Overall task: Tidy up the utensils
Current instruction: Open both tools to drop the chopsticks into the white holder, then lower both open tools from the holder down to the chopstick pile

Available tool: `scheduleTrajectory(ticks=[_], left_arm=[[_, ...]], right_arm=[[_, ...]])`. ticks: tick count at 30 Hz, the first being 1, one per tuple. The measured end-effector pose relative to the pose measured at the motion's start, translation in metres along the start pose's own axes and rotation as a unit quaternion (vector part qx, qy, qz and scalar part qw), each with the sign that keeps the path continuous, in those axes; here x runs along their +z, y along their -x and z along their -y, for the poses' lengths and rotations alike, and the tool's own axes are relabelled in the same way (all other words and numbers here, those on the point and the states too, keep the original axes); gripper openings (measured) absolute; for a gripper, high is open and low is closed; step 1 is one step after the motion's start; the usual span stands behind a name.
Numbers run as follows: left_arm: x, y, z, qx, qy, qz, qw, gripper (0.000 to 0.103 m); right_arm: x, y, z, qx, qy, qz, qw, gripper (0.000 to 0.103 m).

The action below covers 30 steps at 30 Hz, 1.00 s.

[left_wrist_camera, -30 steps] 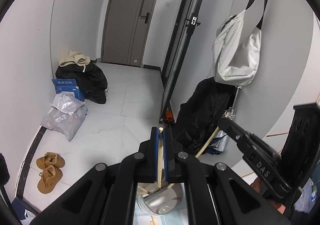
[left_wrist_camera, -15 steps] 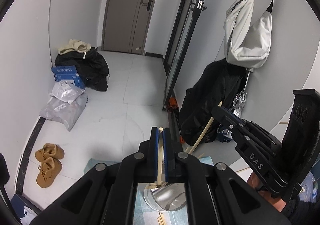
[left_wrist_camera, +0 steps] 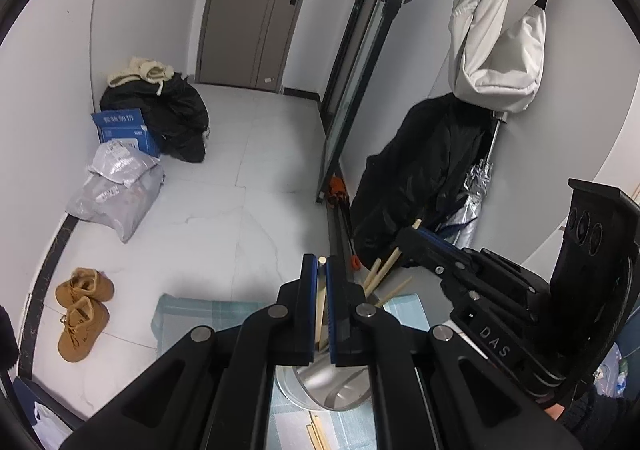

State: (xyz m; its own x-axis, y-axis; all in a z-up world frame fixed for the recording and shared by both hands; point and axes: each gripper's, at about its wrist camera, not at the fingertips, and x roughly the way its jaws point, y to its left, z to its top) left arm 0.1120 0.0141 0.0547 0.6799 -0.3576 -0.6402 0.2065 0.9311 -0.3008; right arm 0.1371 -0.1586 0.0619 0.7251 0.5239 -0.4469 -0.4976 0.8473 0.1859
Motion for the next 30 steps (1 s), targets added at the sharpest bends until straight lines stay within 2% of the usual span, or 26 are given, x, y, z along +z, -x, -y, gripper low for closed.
scheduleTrajectory(ticks=[4,7,9,11,13,14,16,21,23,27,30], left_arm=[[-0.007,-0.009,0.001,-0.004,-0.001,-0.027,0.9996,0.001],[-0.012,-0.009,-0.001,0.0,0.003,-0.03,0.9995,0.004],[-0.015,-0.006,-0.002,0.001,0.007,-0.031,0.9995,0.012],[-0.019,-0.002,-0.003,0.011,0.012,-0.021,0.9996,0.034],[-0.022,0.004,-0.003,0.02,0.017,-0.009,0.9996,0.048],[-0.024,0.007,-0.003,0.029,0.018,-0.002,0.9994,0.051],[-0.028,0.01,-0.002,0.04,0.018,0.003,0.999,0.053],[-0.038,0.013,0.0,0.06,0.017,0.006,0.998,0.063],[-0.042,0.016,0.001,0.072,0.02,0.011,0.9971,0.066],[-0.049,0.021,-0.003,0.084,0.034,0.015,0.9957,0.067],[-0.057,0.024,-0.002,0.088,0.031,0.018,0.9955,0.067]], right_arm=[[-0.011,-0.005,-0.002,0.011,0.0,-0.023,1.0,0.007],[-0.02,-0.004,-0.001,0.015,-0.006,-0.042,0.999,0.007],[-0.025,-0.001,0.0,0.019,-0.012,-0.047,0.999,0.007],[-0.028,0.004,0.002,0.017,-0.015,-0.046,0.999,0.009],[-0.032,0.011,0.005,0.017,-0.022,-0.046,0.999,0.013],[-0.034,0.016,0.006,0.015,-0.026,-0.045,0.999,0.015],[-0.037,0.021,0.006,0.01,-0.033,-0.041,0.999,0.023],[-0.042,0.043,0.011,0.001,-0.051,-0.023,0.998,0.028],[-0.044,0.052,0.012,-0.001,-0.057,-0.014,0.998,0.033],[-0.051,0.066,0.01,-0.006,-0.061,0.0,0.998,0.042],[-0.058,0.075,0.01,-0.011,-0.068,0.003,0.998,0.053]])
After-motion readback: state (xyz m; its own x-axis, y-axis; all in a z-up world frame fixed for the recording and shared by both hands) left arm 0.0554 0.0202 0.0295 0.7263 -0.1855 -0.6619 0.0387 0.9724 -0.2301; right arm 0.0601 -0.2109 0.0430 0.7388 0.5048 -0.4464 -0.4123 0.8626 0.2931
